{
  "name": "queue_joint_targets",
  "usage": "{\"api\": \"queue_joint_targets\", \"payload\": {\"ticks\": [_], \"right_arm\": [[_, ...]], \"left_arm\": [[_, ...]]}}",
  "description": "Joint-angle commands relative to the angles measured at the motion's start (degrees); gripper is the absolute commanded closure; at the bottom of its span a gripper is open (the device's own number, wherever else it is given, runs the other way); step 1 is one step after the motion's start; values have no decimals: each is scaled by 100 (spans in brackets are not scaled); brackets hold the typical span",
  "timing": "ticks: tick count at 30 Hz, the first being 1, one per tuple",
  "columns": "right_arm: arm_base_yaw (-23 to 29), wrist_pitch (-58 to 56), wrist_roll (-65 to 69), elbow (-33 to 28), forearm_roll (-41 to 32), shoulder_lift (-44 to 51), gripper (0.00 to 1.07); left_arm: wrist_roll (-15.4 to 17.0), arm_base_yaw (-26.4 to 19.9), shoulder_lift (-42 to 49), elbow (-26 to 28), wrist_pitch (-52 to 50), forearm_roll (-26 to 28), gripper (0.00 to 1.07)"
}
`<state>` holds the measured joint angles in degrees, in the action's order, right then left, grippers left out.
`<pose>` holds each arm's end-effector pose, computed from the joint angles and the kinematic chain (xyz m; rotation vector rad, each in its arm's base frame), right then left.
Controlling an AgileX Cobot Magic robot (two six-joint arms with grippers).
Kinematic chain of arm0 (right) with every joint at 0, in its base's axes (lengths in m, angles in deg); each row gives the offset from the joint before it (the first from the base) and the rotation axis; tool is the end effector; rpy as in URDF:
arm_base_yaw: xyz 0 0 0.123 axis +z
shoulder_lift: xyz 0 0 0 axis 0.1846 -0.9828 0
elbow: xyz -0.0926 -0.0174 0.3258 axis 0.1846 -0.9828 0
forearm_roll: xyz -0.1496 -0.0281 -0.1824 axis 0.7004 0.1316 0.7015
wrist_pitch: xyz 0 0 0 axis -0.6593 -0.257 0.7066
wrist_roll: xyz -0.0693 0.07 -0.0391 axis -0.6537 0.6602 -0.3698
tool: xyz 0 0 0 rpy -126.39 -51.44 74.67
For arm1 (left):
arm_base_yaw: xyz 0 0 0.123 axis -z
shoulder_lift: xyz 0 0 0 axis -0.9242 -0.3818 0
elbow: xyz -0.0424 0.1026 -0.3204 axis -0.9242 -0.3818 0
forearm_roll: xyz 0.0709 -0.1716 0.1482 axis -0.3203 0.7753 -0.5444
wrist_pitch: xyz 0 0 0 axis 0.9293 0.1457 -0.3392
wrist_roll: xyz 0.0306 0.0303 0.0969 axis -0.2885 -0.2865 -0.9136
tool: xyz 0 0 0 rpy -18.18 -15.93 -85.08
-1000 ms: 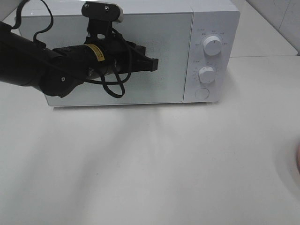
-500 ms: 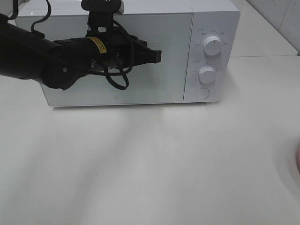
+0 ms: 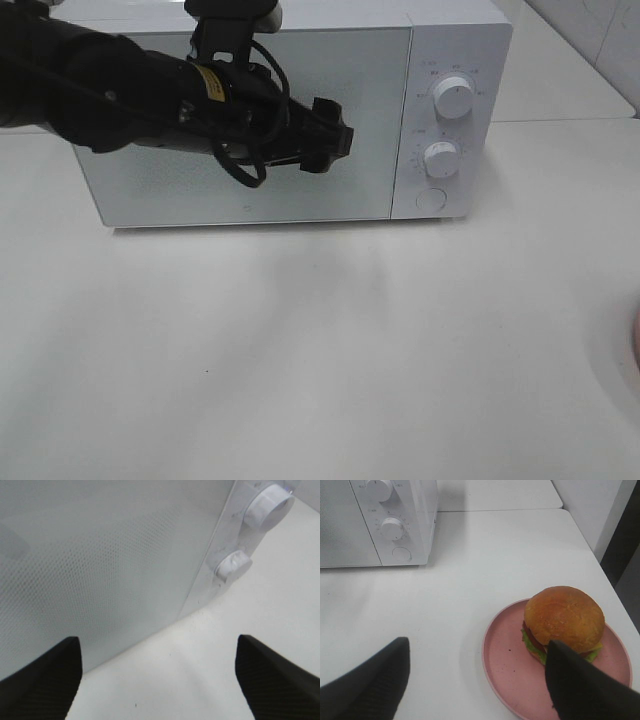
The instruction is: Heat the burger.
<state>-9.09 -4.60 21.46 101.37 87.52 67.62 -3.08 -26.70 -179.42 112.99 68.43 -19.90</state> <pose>-0.0546 -0.0092 0.2704 0.0519 1.9510 -0.0324 0.3073 -0.2658 0.2751 0.5878 2.1192 -0.5066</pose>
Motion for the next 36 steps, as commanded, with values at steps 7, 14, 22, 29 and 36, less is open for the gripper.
{"api": "queue_joint_targets", "payload": {"ticks": [7,14,22,29,36], "right_arm": [[-23,34,-11,-17,29,160,36],[-23,34,-11,-17,29,160,36],[-23,34,-11,-17,29,160,36],[-23,34,-11,-17,29,160,36],[-23,34,-11,-17,29,160,36]], "left_arm": [[40,34,825,63,2028,17,26],[149,-17,1438,63,3587,6,20],[476,-17,1707,63,4664,-493,8],[493,-258,1748,63,5380,-395,8],[338,-1220,1988,63,5724,-235,8]]}}
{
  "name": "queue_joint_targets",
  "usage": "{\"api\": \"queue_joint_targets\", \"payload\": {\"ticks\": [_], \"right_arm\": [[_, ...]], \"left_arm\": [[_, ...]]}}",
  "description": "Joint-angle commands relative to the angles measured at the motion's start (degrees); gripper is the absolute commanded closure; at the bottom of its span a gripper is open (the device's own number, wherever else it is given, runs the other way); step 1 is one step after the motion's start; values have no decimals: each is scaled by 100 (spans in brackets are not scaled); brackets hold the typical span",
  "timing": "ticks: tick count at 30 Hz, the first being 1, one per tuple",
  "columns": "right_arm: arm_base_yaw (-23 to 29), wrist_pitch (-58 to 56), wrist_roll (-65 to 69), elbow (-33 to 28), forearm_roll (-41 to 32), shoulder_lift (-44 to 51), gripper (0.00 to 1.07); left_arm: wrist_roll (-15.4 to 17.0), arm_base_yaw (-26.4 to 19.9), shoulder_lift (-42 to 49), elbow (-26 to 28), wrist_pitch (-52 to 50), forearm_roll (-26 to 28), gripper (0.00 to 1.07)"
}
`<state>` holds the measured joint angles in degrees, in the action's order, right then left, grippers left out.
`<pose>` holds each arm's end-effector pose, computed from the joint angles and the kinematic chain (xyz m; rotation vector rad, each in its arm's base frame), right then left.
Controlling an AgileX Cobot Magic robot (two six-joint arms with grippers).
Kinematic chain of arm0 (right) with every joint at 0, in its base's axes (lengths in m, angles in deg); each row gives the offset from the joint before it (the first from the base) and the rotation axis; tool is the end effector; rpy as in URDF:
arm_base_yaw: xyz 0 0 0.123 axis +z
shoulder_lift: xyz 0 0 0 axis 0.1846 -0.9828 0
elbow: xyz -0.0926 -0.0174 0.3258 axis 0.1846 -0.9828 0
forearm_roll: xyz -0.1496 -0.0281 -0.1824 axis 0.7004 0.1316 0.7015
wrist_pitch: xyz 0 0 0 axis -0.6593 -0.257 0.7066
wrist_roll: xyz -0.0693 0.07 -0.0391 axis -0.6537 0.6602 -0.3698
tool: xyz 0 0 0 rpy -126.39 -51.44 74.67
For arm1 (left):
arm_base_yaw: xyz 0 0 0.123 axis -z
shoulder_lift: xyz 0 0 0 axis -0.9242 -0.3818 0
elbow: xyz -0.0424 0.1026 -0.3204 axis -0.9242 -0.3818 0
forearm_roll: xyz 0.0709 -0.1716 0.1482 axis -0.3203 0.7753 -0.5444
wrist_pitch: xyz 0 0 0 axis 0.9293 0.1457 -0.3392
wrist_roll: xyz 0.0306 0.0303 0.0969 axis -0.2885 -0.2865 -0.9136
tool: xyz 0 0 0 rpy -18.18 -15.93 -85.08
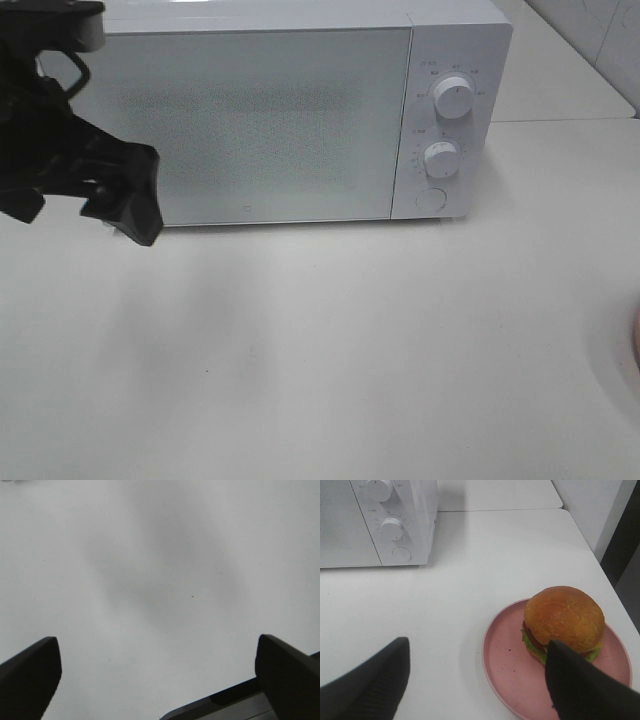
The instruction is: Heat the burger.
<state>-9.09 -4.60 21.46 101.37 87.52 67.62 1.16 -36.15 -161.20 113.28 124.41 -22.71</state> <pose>-0.0546 -0.0092 0.2704 0.0519 1.9510 -0.0324 0.2303 -0.1427 0.3234 0.5106 2.7838 -0.1932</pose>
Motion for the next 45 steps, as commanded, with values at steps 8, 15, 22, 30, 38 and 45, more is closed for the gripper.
{"api": "queue_joint_targets", "payload": {"ticks": [8,15,22,30,38,45], "right_arm": [[-23,34,-11,-17,29,160,36],[-23,34,-11,-17,29,160,36],[-23,34,-11,-17,29,160,36],[-23,34,-11,-17,29,160,36],[-23,34,-11,-17,29,160,36],[-23,34,-11,-17,29,160,36]], "left_arm": [[-344,-1473,596,29,636,143,8],[-493,-1805,1243,-80,636,281,9],[-464,-1805,2229,-1192,413,292,9],[-447,-1805,3547,-2424,252,229,9],[-625,-1805,4950,-3105,350,172,9],[-940,-1805,6033,-3346,527,201,9]]}}
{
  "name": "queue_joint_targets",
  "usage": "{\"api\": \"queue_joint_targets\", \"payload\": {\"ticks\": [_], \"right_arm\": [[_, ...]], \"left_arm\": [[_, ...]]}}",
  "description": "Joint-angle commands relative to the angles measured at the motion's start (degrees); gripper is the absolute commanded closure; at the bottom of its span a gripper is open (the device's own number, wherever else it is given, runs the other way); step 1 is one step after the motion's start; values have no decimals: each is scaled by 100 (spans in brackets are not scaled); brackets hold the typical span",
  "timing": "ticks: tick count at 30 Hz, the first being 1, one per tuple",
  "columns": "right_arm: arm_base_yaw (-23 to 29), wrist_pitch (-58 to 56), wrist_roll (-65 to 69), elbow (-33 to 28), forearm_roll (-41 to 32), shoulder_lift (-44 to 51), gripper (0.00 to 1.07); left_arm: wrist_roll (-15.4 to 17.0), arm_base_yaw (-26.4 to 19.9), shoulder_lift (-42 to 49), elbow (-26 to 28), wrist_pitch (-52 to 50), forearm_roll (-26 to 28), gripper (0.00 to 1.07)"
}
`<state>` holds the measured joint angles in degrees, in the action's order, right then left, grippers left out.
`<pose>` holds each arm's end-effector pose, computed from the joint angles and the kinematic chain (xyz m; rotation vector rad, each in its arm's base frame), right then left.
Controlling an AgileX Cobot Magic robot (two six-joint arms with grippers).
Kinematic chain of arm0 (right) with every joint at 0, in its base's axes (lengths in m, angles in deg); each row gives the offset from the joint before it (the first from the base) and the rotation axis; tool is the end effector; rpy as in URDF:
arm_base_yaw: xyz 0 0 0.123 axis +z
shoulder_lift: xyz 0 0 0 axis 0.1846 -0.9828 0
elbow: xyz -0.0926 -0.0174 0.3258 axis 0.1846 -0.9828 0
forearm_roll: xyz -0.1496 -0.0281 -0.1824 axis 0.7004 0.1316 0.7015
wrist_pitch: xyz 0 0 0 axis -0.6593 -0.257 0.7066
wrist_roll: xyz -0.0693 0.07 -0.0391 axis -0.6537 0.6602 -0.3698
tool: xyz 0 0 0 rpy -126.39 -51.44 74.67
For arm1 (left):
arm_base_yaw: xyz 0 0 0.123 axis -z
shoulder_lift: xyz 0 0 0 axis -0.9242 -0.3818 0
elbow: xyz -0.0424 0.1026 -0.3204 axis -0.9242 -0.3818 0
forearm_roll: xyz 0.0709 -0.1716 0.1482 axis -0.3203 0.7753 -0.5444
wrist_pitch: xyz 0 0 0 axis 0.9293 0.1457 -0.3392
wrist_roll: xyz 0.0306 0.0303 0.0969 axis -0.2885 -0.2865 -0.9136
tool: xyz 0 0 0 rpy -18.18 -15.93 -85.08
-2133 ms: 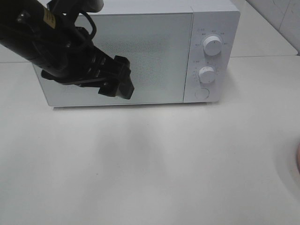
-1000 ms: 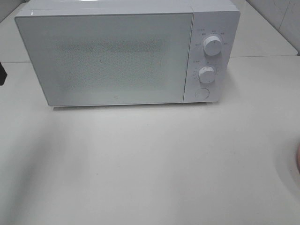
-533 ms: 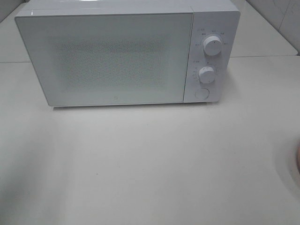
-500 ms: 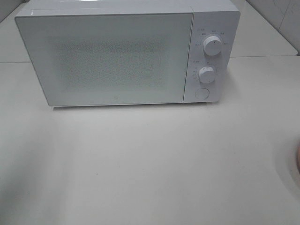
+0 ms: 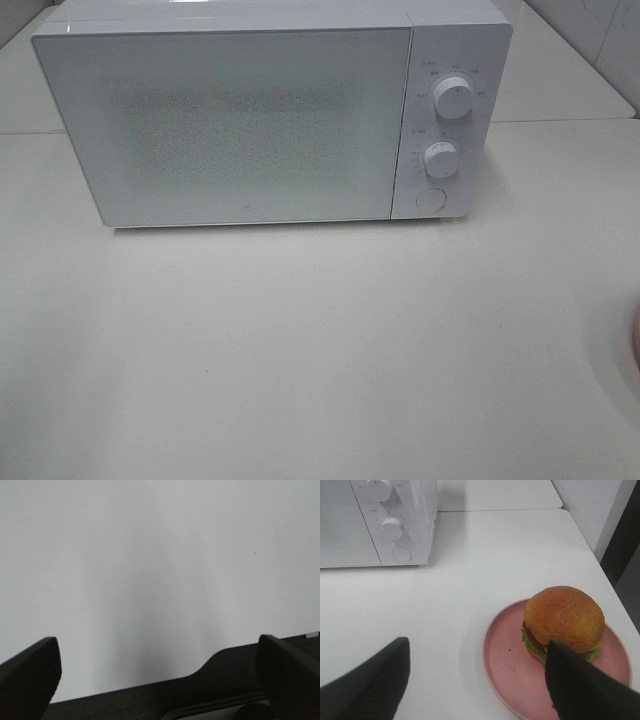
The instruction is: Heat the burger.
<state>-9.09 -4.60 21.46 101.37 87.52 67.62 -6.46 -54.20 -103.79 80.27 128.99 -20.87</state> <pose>-0.0546 -0.0092 0.2704 0.0519 1.9510 -0.0324 0.0098 -0.0073 0.2865 0.2215 2.4600 -0.1871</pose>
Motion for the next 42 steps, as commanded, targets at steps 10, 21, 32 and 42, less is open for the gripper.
{"api": "queue_joint_targets", "payload": {"ticks": [10,21,32,42], "right_arm": [[-23,34,-11,-17,29,160,36],[-23,34,-11,-17,29,160,36],[-23,34,-11,-17,29,160,36],[-23,34,-11,-17,29,160,36]], "left_arm": [[-252,0,842,-126,74,109,9],[-252,0,894,-126,74,109,9],[-252,-149,2343,-126,74,103,9],[-252,-1278,2796,-126,74,103,9]]}}
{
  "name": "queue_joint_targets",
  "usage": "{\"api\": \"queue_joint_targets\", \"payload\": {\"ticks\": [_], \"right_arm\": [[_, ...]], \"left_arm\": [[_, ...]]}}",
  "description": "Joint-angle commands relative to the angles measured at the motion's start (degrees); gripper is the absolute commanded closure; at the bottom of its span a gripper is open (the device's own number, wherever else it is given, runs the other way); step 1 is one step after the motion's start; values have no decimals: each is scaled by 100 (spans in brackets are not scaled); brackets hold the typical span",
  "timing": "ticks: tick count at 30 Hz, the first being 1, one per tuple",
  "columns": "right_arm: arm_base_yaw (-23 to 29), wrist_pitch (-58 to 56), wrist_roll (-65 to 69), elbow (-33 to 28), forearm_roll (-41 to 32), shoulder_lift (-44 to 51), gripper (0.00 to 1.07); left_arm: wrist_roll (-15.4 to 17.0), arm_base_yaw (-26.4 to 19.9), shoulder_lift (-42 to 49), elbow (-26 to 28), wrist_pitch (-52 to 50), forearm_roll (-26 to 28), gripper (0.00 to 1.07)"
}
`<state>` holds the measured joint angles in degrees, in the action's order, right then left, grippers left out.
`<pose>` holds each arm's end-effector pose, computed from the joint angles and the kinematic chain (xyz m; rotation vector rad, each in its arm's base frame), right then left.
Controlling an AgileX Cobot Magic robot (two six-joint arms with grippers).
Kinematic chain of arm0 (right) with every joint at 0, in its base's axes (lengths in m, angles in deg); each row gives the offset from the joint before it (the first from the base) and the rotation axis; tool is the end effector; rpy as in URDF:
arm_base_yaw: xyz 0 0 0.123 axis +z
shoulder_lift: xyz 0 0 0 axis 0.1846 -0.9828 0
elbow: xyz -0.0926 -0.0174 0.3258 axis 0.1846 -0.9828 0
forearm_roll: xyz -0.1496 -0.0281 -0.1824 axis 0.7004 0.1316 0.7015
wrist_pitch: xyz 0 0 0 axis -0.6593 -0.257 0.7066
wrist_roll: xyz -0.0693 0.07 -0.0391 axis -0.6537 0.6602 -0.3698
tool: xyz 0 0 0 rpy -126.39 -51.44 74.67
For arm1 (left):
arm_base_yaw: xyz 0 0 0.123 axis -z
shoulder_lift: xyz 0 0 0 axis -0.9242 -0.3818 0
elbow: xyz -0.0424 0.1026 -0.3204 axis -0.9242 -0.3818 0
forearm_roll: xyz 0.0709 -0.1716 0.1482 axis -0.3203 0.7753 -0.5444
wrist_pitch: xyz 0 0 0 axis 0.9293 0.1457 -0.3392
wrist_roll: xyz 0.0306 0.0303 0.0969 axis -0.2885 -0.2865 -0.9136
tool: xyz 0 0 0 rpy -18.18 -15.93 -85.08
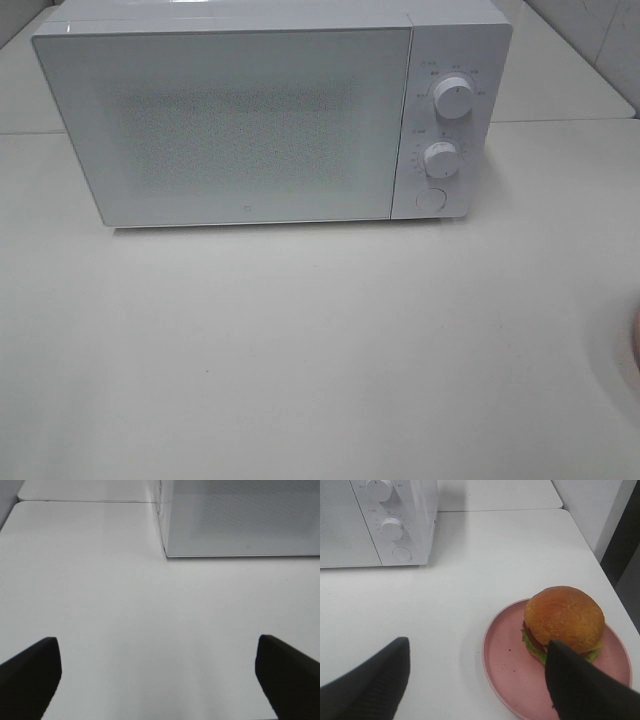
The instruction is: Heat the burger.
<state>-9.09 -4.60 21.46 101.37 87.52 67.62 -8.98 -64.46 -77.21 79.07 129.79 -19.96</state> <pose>-0.0546 -0.0092 0.2704 0.0519 1.9510 -0.0324 -0.0618 -0.0030 0.2672 0.0594 2.0327 -0.1151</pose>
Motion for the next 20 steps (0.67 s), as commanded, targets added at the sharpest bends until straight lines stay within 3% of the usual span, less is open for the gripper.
{"api": "queue_joint_targets", "payload": {"ticks": [1,20], "right_arm": [[-23,34,-11,-17,29,160,36],[-23,34,-11,-17,29,160,36]], "left_arm": [[0,-367,138,-6,-6,11,9],[0,-378,138,-6,-6,11,9]]}}
